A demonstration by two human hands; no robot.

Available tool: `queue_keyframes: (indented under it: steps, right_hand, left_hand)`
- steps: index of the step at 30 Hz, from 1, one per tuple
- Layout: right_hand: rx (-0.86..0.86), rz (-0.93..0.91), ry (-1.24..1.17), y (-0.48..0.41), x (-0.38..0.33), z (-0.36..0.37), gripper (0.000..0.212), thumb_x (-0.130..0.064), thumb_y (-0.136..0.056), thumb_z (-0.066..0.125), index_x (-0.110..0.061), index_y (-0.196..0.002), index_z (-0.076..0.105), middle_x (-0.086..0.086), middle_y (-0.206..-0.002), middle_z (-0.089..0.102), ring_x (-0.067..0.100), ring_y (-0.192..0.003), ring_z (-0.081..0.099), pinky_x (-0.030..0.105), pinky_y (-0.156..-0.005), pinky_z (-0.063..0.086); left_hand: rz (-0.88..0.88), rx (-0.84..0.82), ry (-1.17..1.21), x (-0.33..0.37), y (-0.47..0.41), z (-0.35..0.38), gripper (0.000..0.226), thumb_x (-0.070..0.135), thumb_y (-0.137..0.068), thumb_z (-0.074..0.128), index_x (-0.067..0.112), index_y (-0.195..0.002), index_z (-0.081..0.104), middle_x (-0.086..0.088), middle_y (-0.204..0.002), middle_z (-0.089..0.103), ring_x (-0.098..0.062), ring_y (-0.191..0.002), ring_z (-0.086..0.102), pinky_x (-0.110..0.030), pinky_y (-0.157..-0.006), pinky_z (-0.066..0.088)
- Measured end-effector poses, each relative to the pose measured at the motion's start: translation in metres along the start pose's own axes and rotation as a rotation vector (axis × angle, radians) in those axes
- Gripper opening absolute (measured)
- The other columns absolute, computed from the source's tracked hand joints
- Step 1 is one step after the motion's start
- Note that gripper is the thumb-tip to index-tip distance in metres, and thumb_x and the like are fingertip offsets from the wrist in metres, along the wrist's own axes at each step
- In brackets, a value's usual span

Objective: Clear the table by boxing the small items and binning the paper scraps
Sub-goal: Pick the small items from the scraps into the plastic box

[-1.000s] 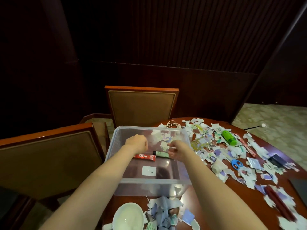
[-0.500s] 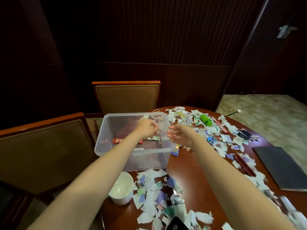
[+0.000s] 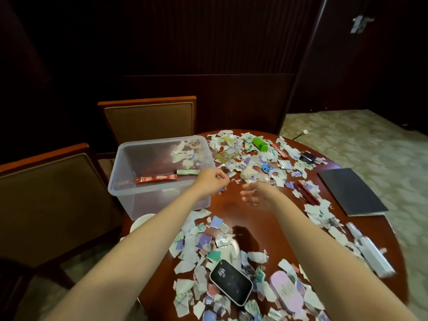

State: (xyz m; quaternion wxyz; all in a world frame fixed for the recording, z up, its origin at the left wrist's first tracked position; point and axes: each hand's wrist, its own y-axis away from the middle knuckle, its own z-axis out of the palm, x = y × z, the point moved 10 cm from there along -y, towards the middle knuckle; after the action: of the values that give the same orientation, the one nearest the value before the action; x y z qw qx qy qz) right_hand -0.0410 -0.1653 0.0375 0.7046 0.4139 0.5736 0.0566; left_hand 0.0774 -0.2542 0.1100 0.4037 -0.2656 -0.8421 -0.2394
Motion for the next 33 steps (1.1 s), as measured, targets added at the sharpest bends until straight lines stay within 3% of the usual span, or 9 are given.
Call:
queue_keyframes:
  steps: [7, 11, 14, 17, 19, 22, 26, 28, 33]
  right_hand:
    - [0.037, 0.026, 0.071, 0.017, 0.043, -0.028, 0.016, -0.01, -0.096, 0.041, -0.011, -0.086, 0.053, 0.006, -0.078, 0.059, 0.016, -0.062, 0.053, 0.025, -0.058, 0.042]
    - [0.058, 0.035, 0.158, 0.024, 0.067, -0.043, 0.011, -0.006, -0.094, 0.045, -0.007, -0.094, 0.056, 0.008, -0.079, 0.059, 0.014, -0.056, 0.047, 0.024, -0.056, 0.04]
    - [0.073, 0.061, 0.39, 0.03, 0.087, -0.056, 0.011, -0.004, -0.092, 0.049, -0.005, -0.095, 0.06, 0.007, -0.073, 0.056, 0.011, -0.048, 0.048, 0.022, -0.047, 0.04]
    - [0.015, 0.149, 0.815, 0.04, 0.107, -0.065, 0.017, -0.001, -0.087, 0.052, -0.005, -0.07, 0.054, 0.004, -0.057, 0.051, 0.008, -0.032, 0.043, 0.015, -0.034, 0.033]
    - [-0.048, 0.248, 1.082, 0.048, 0.122, -0.069, 0.006, -0.005, -0.086, 0.056, -0.002, -0.084, 0.06, 0.006, -0.068, 0.059, 0.011, -0.044, 0.048, 0.016, -0.039, 0.039]
    - [-0.144, 0.351, 1.285, 0.06, 0.137, -0.07, 0.033, -0.013, -0.084, 0.062, -0.004, -0.116, 0.061, 0.007, -0.092, 0.057, 0.014, -0.066, 0.053, 0.025, -0.065, 0.049]
    - [-0.146, 0.337, 1.468, 0.069, 0.137, -0.069, 0.058, -0.034, -0.084, 0.067, -0.006, -0.131, 0.051, 0.008, -0.115, 0.059, 0.025, -0.107, 0.059, 0.032, -0.096, 0.048]
    - [-0.139, 0.382, 1.514, 0.071, 0.143, -0.069, 0.068, -0.038, -0.082, 0.069, -0.008, -0.137, 0.043, 0.01, -0.136, 0.05, 0.028, -0.118, 0.056, 0.037, -0.101, 0.046]
    - [-0.124, 0.359, 1.685, 0.061, 0.156, -0.062, 0.077, -0.046, -0.071, 0.074, -0.016, -0.136, 0.046, 0.004, -0.135, 0.051, 0.03, -0.118, 0.055, 0.038, -0.096, 0.049]
  left_hand:
    - [-0.004, -0.356, -0.194, -0.021, 0.03, 0.08, 0.009, 0.014, -0.09, 0.056, 0.017, -0.096, 0.061, 0.006, -0.079, 0.058, -0.008, -0.061, 0.056, -0.015, -0.052, 0.043]
    - [-0.061, -0.681, -0.458, -0.045, 0.062, 0.126, 0.046, 0.019, -0.083, 0.069, 0.016, -0.126, 0.052, 0.001, -0.105, 0.057, -0.015, -0.09, 0.057, -0.026, -0.074, 0.05]
    - [-0.053, -0.76, -0.627, -0.056, 0.08, 0.145, 0.068, 0.023, -0.078, 0.076, 0.017, -0.135, 0.039, -0.007, -0.131, 0.047, -0.024, -0.118, 0.05, -0.032, -0.089, 0.044]
    - [0.009, -0.802, -0.737, -0.061, 0.094, 0.161, 0.074, 0.024, -0.076, 0.078, 0.016, -0.136, 0.035, -0.006, -0.134, 0.039, -0.025, -0.122, 0.043, -0.027, -0.089, 0.039]
    - [0.044, -0.846, -0.833, -0.069, 0.103, 0.173, 0.082, 0.028, -0.07, 0.082, 0.02, -0.135, 0.032, -0.008, -0.132, 0.04, -0.027, -0.117, 0.045, -0.036, -0.094, 0.044]
    - [0.158, -0.838, -1.034, -0.078, 0.111, 0.188, 0.091, 0.033, -0.064, 0.084, 0.021, -0.137, 0.031, -0.009, -0.129, 0.039, -0.029, -0.115, 0.046, -0.043, -0.094, 0.045]
    - [0.332, -0.754, -1.166, -0.072, 0.112, 0.197, 0.087, 0.033, -0.067, 0.082, 0.017, -0.137, 0.033, -0.01, -0.128, 0.042, -0.028, -0.117, 0.046, -0.036, -0.089, 0.043]
    - [0.334, -0.731, -1.151, -0.07, 0.109, 0.196, 0.085, 0.034, -0.067, 0.082, 0.019, -0.137, 0.035, -0.009, -0.128, 0.043, -0.027, -0.116, 0.047, -0.037, -0.09, 0.044]
    - [0.313, -0.672, -1.087, -0.068, 0.109, 0.19, 0.079, 0.038, -0.069, 0.079, 0.019, -0.134, 0.037, -0.009, -0.127, 0.045, -0.027, -0.115, 0.048, -0.035, -0.088, 0.044]
